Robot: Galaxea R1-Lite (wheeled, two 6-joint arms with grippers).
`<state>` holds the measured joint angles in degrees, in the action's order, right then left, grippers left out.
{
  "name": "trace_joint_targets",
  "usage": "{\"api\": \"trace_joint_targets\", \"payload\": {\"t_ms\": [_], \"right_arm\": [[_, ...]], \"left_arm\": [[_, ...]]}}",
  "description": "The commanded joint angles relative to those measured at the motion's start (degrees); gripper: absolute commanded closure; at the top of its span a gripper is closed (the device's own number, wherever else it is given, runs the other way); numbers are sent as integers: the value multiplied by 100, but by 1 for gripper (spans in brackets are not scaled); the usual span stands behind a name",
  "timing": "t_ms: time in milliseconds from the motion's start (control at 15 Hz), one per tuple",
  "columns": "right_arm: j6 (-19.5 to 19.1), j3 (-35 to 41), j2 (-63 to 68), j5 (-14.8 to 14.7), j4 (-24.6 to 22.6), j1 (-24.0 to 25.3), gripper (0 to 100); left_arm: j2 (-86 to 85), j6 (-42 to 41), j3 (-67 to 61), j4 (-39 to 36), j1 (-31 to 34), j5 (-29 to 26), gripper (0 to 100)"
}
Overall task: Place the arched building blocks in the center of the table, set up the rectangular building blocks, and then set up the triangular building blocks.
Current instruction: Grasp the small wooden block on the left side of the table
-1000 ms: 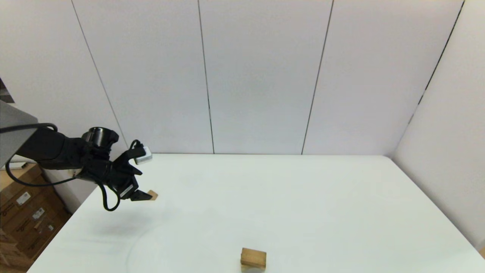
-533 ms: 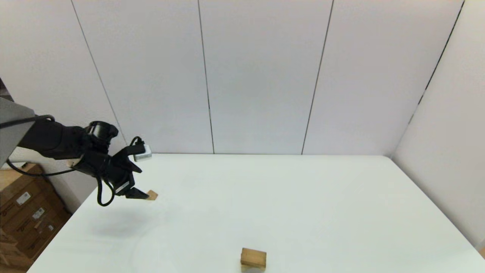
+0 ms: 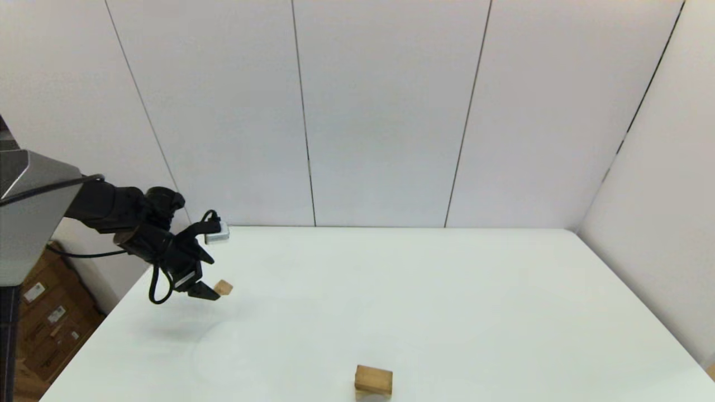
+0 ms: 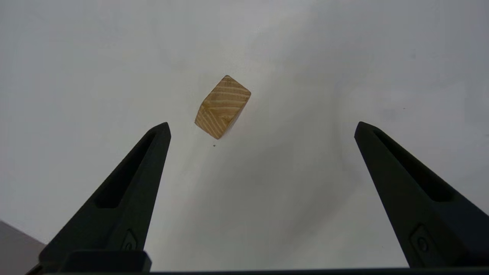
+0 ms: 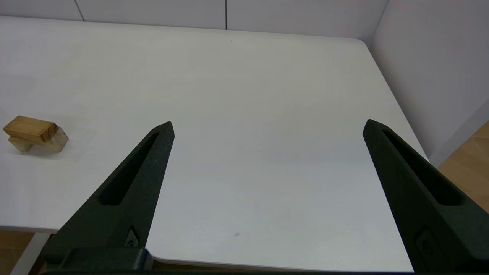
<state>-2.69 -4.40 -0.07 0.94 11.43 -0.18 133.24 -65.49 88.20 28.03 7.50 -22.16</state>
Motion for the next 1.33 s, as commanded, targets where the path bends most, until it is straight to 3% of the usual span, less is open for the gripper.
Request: {"api": "trace_joint_targets", "payload": {"t_ms": [67,333,1000,1333], "right_arm": [[-3,1,-1,3,8,1,0],[-3,1,-1,3,8,1,0],[-3,1,-1,3,8,1,0],[-3,1,-1,3,8,1,0]], "left_arm": [[387,-157,365,133,76,-16,0],[712,-377,1208,1003,129,37,0],[1362,-860,1824,1056,173,28,0],[1591,-1124,2333,1592,235,28,0]]}}
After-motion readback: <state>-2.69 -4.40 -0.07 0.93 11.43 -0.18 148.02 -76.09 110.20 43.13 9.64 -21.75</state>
